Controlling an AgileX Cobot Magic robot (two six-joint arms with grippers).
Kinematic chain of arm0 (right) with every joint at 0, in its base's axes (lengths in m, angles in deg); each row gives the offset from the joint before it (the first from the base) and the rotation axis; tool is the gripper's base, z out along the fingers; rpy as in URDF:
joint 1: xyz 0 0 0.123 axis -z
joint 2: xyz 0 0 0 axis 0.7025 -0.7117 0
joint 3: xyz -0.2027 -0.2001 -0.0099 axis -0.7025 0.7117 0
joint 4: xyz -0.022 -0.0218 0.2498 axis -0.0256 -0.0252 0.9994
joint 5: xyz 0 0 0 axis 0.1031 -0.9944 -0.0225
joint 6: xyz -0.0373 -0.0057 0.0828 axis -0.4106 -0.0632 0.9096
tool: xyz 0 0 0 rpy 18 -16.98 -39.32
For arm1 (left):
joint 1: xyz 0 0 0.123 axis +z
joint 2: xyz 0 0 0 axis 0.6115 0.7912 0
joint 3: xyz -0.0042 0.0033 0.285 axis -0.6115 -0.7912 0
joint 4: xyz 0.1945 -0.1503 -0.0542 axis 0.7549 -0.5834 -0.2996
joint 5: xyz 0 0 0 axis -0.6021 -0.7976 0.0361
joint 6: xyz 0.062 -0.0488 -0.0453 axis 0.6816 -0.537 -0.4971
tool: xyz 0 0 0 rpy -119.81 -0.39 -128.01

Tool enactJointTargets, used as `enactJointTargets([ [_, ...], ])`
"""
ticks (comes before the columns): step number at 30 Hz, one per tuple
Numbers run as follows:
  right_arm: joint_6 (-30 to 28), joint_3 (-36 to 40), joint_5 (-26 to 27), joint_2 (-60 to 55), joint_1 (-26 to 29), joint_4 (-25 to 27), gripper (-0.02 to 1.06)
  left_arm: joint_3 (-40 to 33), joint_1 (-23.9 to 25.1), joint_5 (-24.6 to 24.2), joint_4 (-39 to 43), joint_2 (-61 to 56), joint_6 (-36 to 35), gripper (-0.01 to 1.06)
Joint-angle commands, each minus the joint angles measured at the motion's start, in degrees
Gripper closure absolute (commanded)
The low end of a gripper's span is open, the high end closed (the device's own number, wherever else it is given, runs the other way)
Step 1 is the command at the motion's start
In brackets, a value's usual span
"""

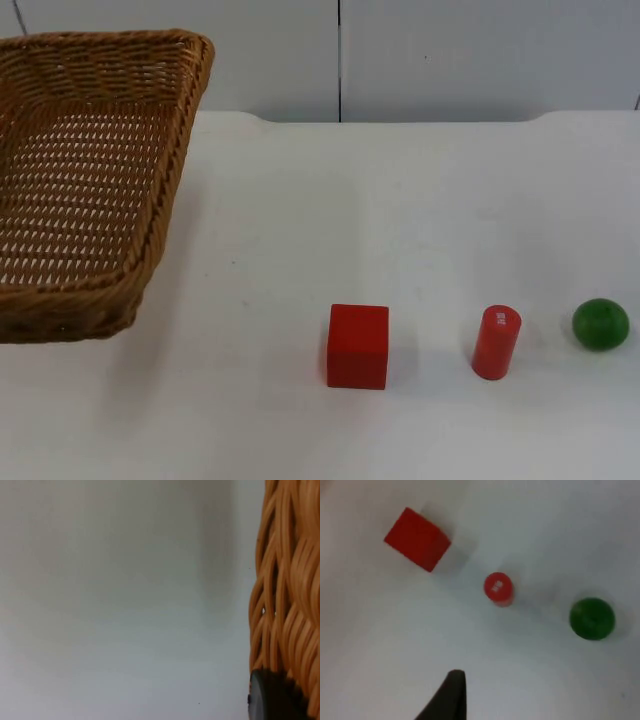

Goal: Pick up the basket with the left hand and place the object to the left of the red cylinder into the basket with the right hand.

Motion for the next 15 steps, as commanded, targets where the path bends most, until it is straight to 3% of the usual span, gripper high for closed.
enactJointTargets([
  [1, -0.9, -2.5, 1.6, -4.3, -4.3, -2.6, 0.0, 0.0, 0.0, -0.5, -2.4, -0.9, 0.5, 1.05],
  [4, -0.9, -9.8, 3.4, -14.5, -13.0, -8.6, 0.0, 0.0, 0.0, -0.5, -2.6, -0.9, 0.5, 1.05],
  [10, -5.0, -19.4, 3.7, -25.7, -19.2, -10.8, 0.0, 0.0, 0.0, -0.5, -3.1, -0.9, 0.5, 1.05],
  [15, -14.1, -27.9, 3.7, -36.7, -23.1, -10.8, 0.0, 0.0, 0.0, -0.5, -3.1, -0.9, 0.5, 1.05],
])
